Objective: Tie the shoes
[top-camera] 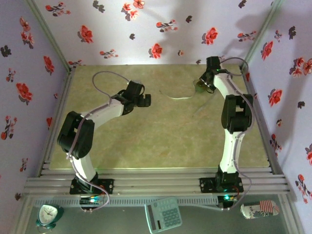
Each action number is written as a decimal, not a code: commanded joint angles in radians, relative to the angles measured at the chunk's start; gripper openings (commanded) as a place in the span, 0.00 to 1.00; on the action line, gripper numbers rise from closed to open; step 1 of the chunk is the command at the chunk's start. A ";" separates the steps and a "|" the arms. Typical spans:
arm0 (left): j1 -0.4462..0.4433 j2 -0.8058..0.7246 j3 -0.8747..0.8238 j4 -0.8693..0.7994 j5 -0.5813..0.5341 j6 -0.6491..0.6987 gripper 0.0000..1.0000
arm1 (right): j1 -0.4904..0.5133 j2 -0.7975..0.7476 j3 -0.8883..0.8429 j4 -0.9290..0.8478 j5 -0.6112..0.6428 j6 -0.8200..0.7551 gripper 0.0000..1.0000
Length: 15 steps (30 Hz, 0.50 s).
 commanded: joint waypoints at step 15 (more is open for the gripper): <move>-0.011 0.009 -0.006 -0.036 0.004 -0.014 1.00 | 0.027 0.242 0.305 -0.243 0.096 0.023 0.55</move>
